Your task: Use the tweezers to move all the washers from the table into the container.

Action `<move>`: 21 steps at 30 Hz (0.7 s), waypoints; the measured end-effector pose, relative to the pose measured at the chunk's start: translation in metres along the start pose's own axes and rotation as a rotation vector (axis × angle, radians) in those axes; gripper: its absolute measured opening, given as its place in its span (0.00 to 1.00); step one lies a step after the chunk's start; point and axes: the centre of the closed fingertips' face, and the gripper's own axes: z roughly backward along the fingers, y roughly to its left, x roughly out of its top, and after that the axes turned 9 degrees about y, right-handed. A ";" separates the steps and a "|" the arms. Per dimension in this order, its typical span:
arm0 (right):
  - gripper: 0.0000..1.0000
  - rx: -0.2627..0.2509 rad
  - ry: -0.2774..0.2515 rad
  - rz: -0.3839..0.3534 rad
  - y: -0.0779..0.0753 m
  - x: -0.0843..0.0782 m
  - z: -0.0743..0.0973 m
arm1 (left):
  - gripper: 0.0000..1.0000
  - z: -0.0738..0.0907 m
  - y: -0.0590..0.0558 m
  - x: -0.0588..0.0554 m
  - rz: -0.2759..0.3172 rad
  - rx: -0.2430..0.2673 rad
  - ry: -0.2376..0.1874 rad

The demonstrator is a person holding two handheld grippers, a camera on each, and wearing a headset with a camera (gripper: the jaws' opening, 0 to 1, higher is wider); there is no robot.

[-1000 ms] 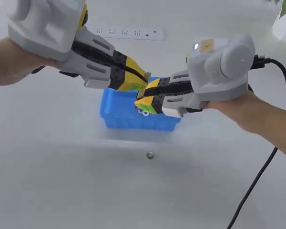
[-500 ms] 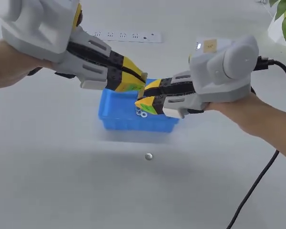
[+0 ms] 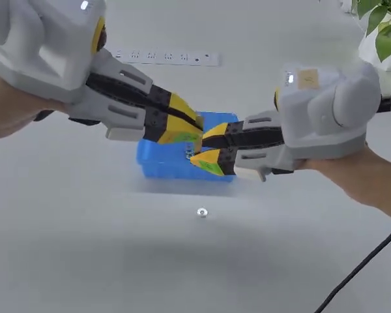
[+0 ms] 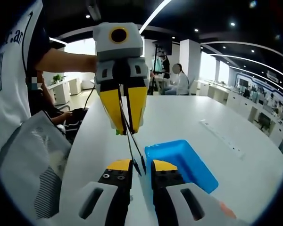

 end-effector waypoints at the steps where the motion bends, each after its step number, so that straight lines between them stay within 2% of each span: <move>1: 0.16 0.005 -0.002 -0.001 0.004 0.000 0.001 | 0.06 -0.001 -0.004 0.001 0.002 -0.003 -0.006; 4: 0.16 0.022 0.008 0.017 0.018 -0.005 0.004 | 0.06 -0.004 -0.018 0.001 0.013 -0.014 -0.015; 9: 0.15 0.032 0.016 0.020 0.033 -0.011 0.006 | 0.06 -0.008 -0.030 -0.002 0.038 -0.019 -0.027; 17: 0.15 0.035 0.011 0.006 0.042 -0.014 0.007 | 0.06 -0.012 -0.040 -0.008 0.054 -0.019 -0.016; 21: 0.15 0.037 0.013 0.002 0.043 -0.017 0.005 | 0.06 -0.014 -0.041 -0.011 0.065 -0.010 -0.022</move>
